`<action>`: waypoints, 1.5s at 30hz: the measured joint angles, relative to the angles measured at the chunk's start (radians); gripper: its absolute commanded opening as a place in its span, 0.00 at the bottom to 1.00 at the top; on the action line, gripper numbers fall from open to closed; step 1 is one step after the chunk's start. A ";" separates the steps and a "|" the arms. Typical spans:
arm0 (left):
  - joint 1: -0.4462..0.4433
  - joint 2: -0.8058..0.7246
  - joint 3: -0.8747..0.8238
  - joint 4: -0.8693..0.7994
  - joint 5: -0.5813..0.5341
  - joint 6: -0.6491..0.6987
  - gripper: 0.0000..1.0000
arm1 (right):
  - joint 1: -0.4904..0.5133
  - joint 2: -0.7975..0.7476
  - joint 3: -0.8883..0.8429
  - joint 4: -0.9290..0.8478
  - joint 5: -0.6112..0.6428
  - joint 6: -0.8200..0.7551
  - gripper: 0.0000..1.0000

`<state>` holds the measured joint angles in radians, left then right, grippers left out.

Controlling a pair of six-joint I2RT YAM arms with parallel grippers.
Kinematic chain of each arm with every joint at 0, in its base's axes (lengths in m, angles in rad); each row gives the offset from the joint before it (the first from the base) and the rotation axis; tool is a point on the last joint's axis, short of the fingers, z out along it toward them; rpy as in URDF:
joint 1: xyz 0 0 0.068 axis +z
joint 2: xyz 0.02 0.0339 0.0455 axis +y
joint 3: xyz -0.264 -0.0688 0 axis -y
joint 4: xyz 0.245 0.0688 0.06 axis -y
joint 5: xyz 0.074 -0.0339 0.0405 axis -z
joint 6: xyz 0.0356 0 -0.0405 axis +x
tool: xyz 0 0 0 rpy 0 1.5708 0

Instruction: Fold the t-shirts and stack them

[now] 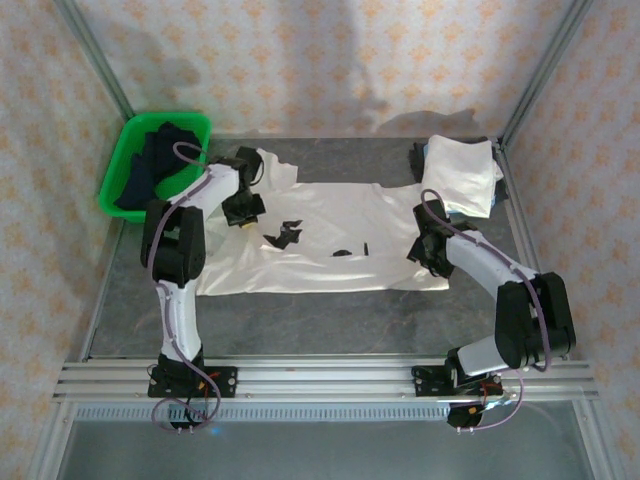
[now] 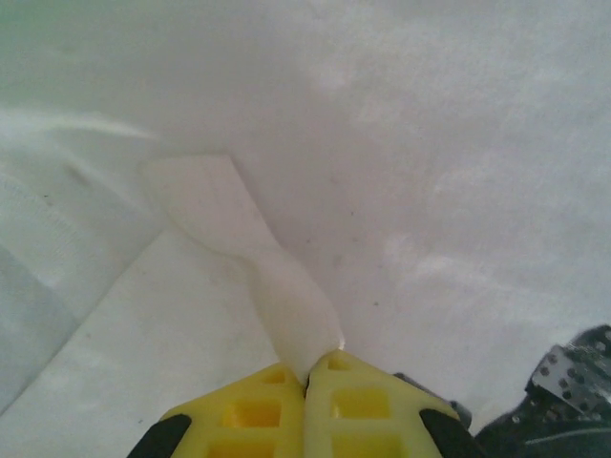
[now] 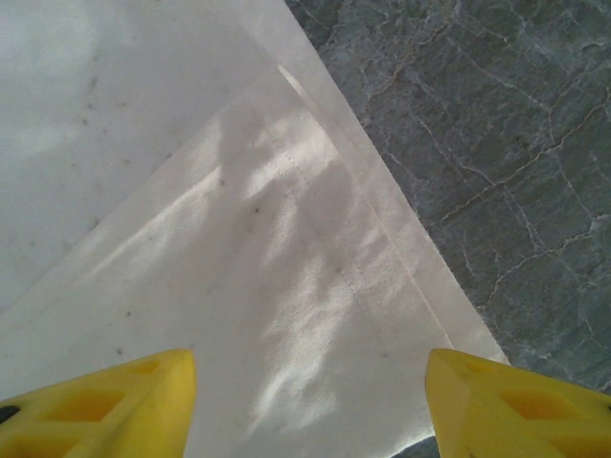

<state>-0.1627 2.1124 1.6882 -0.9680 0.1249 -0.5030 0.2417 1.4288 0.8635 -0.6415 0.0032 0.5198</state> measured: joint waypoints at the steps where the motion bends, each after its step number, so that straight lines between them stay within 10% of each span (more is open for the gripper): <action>1: -0.001 0.020 0.023 -0.010 -0.006 0.006 0.23 | 0.003 -0.007 0.000 0.003 -0.003 -0.003 0.65; 14: 0.016 0.061 0.251 -0.073 -0.003 0.019 0.63 | 0.398 -0.071 0.020 0.279 -0.068 -0.162 0.75; 28: 0.154 -0.560 -0.669 0.212 0.053 -0.084 0.64 | 0.674 0.691 0.739 0.386 -0.214 -0.476 0.72; 39: 0.222 -0.559 -0.824 0.285 0.056 -0.091 0.63 | 0.670 0.858 0.924 0.241 -0.155 -0.551 0.12; 45: 0.269 -0.559 -0.846 0.290 0.052 -0.086 0.62 | 0.620 0.858 0.934 0.237 -0.122 -0.517 0.16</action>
<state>0.1059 1.5532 0.8421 -0.6781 0.1768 -0.5892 0.8619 2.2868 1.7977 -0.4049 -0.1188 0.0025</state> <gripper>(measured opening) 0.623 0.136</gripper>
